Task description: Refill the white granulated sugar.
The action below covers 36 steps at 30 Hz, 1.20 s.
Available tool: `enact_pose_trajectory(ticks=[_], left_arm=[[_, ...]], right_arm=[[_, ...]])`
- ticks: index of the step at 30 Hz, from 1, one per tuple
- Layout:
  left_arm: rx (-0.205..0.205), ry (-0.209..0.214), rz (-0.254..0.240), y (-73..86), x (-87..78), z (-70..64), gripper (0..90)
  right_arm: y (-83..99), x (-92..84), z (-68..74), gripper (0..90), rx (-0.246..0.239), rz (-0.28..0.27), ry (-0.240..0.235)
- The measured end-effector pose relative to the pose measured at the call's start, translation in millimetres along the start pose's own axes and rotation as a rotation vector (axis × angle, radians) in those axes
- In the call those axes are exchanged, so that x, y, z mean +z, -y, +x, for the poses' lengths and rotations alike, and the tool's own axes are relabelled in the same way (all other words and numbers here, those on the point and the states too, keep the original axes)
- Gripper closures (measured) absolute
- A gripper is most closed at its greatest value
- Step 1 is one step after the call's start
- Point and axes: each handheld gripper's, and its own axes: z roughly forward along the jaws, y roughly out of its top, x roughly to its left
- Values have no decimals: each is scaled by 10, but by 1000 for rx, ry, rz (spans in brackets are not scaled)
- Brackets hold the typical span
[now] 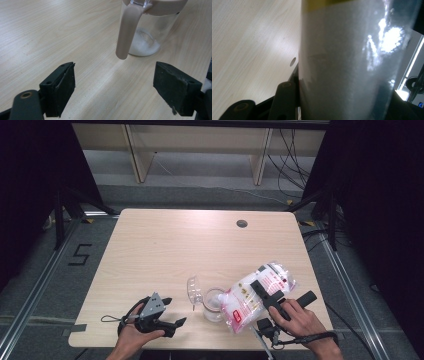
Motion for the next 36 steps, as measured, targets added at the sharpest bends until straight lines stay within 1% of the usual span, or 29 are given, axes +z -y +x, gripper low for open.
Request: enact_pose_trajectory(ticks=[1,2,8,10,11,13,14,16,17,20,21,22,24,28,31,32,33,34,36], left_arm=[[0,0,-1,0,0,-1,176],[-1,0,-1,0,0,0,176],[-1,0,0,0,-1,0,176],[-2,0,-1,0,-1,0,176],[-2,0,-2,0,-1,-1,176],[-2,0,-2,0,-1,0,176],[-2,0,-2,0,-2,0,176],[-2,0,-2,0,-2,0,176],[-2,0,-2,0,-2,0,176],[-2,0,-3,0,-2,0,176],[-2,0,-2,0,-3,0,176],[-2,0,-3,0,-2,0,176],[-2,-1,-2,-1,-2,0,177],[-1,-1,-1,0,-1,0,177],[-1,0,-1,0,-2,0,177],[-2,0,-1,0,-2,0,177],[-1,0,0,0,-2,1,177],[-2,1,0,1,-1,1,177],[-1,1,0,1,-1,0,177]], right_arm=[[-1,0,-2,583,-1,0,-2],[-1,-6,9,585,8,7,-2],[2,-4,13,592,4,10,-6],[2,-5,15,595,1,11,-5],[0,-6,19,600,1,10,4],[-1,-8,15,601,0,8,2],[-9,0,-3,603,-25,-5,0],[-12,2,-7,604,-31,-6,1],[-19,-5,11,606,-11,1,-5],[-20,-2,16,608,-9,3,-9],[-22,10,8,609,-23,-11,-9],[-19,1,26,611,0,2,-6],[-10,1,21,614,-7,0,-9],[0,6,32,620,2,-1,-7],[3,12,33,623,-2,-2,-19],[3,22,23,624,-17,-13,-16],[6,22,33,625,-12,-10,-17],[12,16,53,627,4,-1,-18],[15,18,59,629,11,1,-18]])
